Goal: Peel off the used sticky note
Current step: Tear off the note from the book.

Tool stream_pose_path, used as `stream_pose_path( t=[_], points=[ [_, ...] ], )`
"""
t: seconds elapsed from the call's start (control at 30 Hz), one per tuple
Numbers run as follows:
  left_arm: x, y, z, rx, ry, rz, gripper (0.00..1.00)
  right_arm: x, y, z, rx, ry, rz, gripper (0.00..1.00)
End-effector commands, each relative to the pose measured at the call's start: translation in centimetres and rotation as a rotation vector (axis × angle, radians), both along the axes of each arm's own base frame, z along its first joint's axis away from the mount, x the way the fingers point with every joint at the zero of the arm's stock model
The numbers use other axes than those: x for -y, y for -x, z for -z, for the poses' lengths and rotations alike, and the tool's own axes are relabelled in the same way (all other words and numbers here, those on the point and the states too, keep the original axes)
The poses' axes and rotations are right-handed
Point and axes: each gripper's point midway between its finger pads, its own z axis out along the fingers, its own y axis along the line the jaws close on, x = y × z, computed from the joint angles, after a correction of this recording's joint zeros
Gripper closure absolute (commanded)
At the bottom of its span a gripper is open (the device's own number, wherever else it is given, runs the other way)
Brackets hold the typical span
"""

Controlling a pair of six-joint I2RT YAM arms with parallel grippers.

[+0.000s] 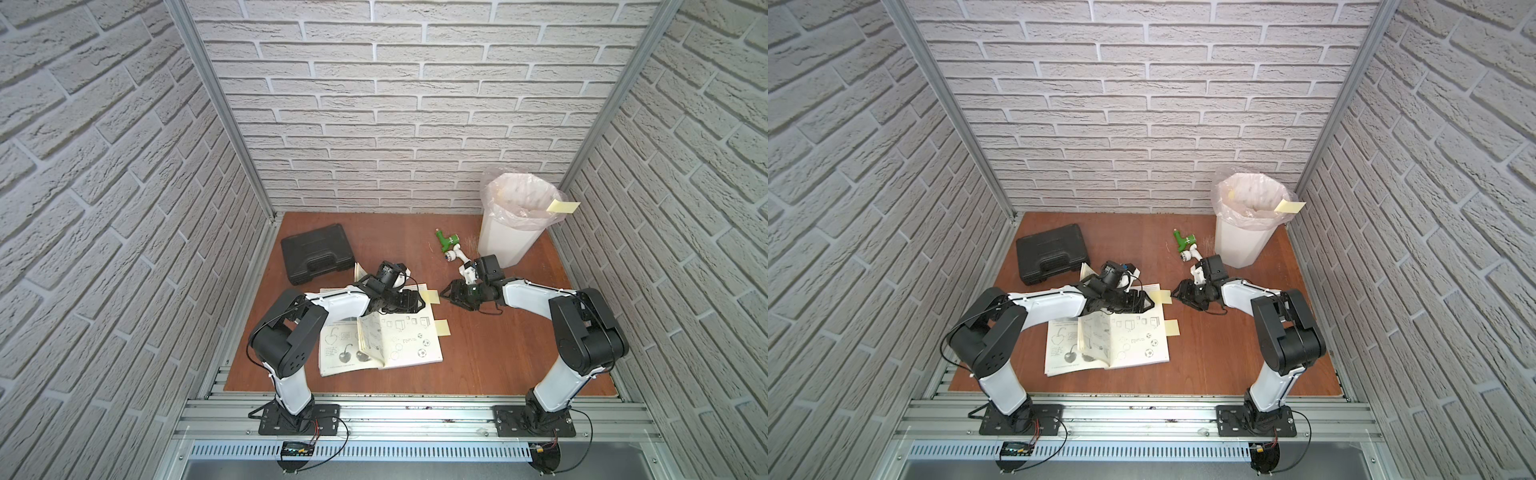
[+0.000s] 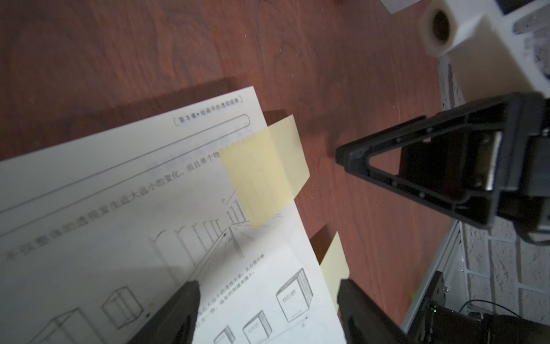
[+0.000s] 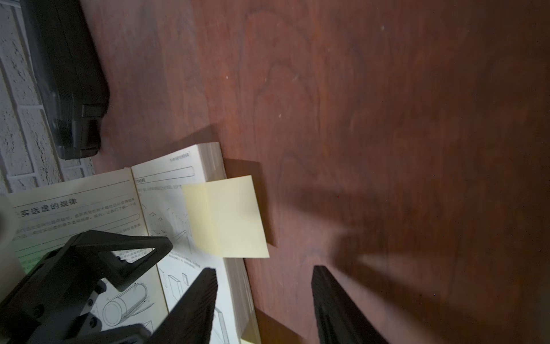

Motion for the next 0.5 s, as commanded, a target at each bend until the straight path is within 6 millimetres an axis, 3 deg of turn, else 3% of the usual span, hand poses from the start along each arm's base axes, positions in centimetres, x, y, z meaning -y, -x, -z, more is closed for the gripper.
stream_pose_path(
  t=[0.0, 0.47],
  points=[
    [0.6, -0.3, 0.1, 0.014, 0.003, 0.014, 0.22, -1.1, -0.5, 0.0, 0.029, -0.062, -0.004, 0.43],
    [0.5, -0.1, 0.7, 0.000, 0.008, 0.004, 0.22, -2.2, 0.3, 2.0, -0.020, -0.157, 0.016, 0.45]
  ],
)
